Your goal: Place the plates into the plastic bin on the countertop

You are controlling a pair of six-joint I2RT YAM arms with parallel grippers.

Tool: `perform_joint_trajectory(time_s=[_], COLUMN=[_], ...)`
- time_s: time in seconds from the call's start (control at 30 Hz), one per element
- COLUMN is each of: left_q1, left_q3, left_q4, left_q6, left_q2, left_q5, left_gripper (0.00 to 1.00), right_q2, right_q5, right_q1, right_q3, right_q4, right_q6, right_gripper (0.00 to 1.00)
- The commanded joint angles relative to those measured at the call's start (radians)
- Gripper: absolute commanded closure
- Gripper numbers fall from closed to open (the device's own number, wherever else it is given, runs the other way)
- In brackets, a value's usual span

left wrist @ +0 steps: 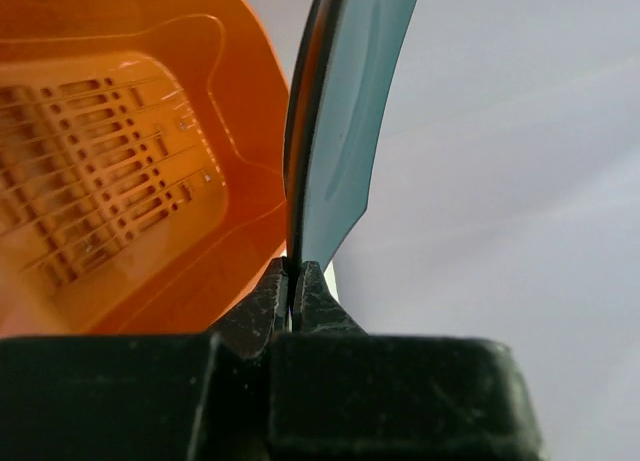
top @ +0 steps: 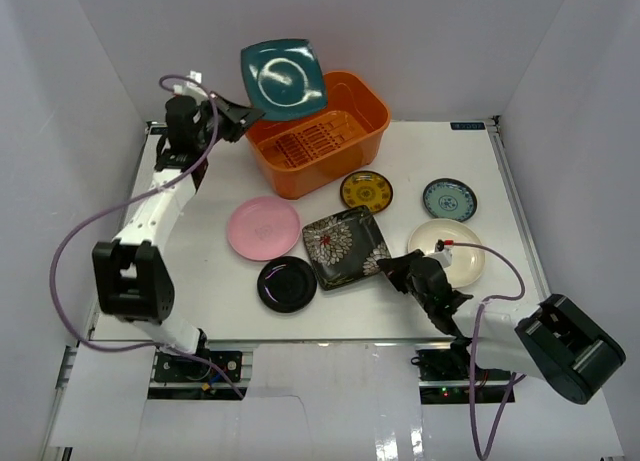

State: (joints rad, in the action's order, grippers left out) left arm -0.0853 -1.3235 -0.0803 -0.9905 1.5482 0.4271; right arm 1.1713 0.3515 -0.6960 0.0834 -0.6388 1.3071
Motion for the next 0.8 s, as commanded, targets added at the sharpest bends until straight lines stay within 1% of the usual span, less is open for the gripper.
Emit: perform_joint_trajectory(time_s=[0.0, 0.03, 0.07, 0.1, 0.13, 0.17, 0.23, 0.27, 0.3, 0.33, 0.37, 0.4, 0.43, 0.47, 0.5, 0.53, 0.6, 0.63, 0.7, 0.73, 0.77], left_q1=[-0.028, -0.037, -0.042, -0.045, -0.048, -0.051, -0.059, -0.062, -0.067, -0.073, -0.076, -0.077, -0.079, -0.079, -0.079, -0.079, -0.08, -0.08, -0.08, -0.08, -0.08], left_q3=[-0.193, -0.23, -0.306, -0.351, -0.393, -0.46, -0.517, -0.542, -0.595, -0.617, -0.635, -0.673, -0.686, -0.691, -0.691, -0.686, -0.68, -0.675, -0.66, -0.639, -0.631], left_q4=[-0.064, -0.059, -0.047, -0.011, 0.008, 0.019, 0.046, 0.062, 0.074, 0.074, 0.114, 0.123, 0.129, 0.138, 0.139, 0.142, 0.14, 0.142, 0.139, 0.131, 0.119], left_q6=[-0.01, -0.016, -0.016, -0.004, 0.0, 0.001, 0.0, 0.0, 0.003, 0.009, 0.013, 0.015, 0.016, 0.016, 0.015, 0.016, 0.01, 0.01, 0.0, 0.0, 0.0], left_q2=[0.123, 0.212, 0.254, 0.297, 0.378, 0.415, 0.484, 0.544, 0.571, 0.596, 0.639, 0.657, 0.674, 0.694, 0.699, 0.705, 0.72, 0.727, 0.728, 0.724, 0.718], left_q5=[0.094, 0.105, 0.11, 0.111, 0.111, 0.12, 0.131, 0.136, 0.147, 0.145, 0.145, 0.148, 0.15, 0.15, 0.147, 0.148, 0.162, 0.176, 0.191, 0.199, 0.203], left_gripper=[1.0, 1.0, 1.0, 1.0, 1.0, 1.0, 1.0, 1.0, 1.0, 1.0, 1.0, 1.0, 1.0, 1.0, 1.0, 1.0, 1.0, 1.0, 1.0, 0.83, 0.7], right_q2=[-0.089, -0.135, -0.244, -0.304, -0.359, -0.472, -0.57, -0.641, -0.666, -0.679, -0.683, -0.677, -0.668, -0.641, -0.622, -0.605, -0.538, -0.486, -0.434, -0.408, -0.351], right_q5=[0.01, 0.017, 0.036, 0.049, 0.063, 0.073, 0.076, 0.073, 0.072, 0.064, 0.051, 0.044, 0.038, 0.032, 0.033, 0.037, 0.049, 0.05, 0.038, 0.029, 0.012], right_q1=[-0.008, -0.01, -0.011, -0.014, -0.013, -0.014, -0.013, -0.013, -0.013, -0.011, -0.011, -0.01, -0.01, -0.01, -0.007, -0.007, 0.003, 0.007, 0.032, 0.044, 0.056], right_q3=[-0.039, -0.039, -0.036, -0.018, -0.004, 0.015, 0.081, 0.107, 0.137, 0.206, 0.246, 0.284, 0.356, 0.39, 0.426, 0.502, 0.587, 0.671, 0.754, 0.791, 0.856], right_q4=[0.073, 0.092, 0.153, 0.195, 0.243, 0.334, 0.416, 0.471, 0.496, 0.517, 0.534, 0.559, 0.562, 0.562, 0.561, 0.561, 0.554, 0.553, 0.545, 0.524, 0.509], right_q6=[-0.084, -0.1, -0.142, -0.166, -0.184, -0.233, -0.272, -0.308, -0.328, -0.348, -0.386, -0.402, -0.416, -0.431, -0.456, -0.471, -0.527, -0.546, -0.574, -0.592, -0.6], right_gripper=[0.92, 0.92, 0.92, 0.92, 0.92, 0.92, 0.92, 0.92, 0.92, 0.92, 0.92, 0.92, 0.92, 0.92, 0.92, 0.92, 0.92, 0.92, 0.92, 0.92, 0.92])
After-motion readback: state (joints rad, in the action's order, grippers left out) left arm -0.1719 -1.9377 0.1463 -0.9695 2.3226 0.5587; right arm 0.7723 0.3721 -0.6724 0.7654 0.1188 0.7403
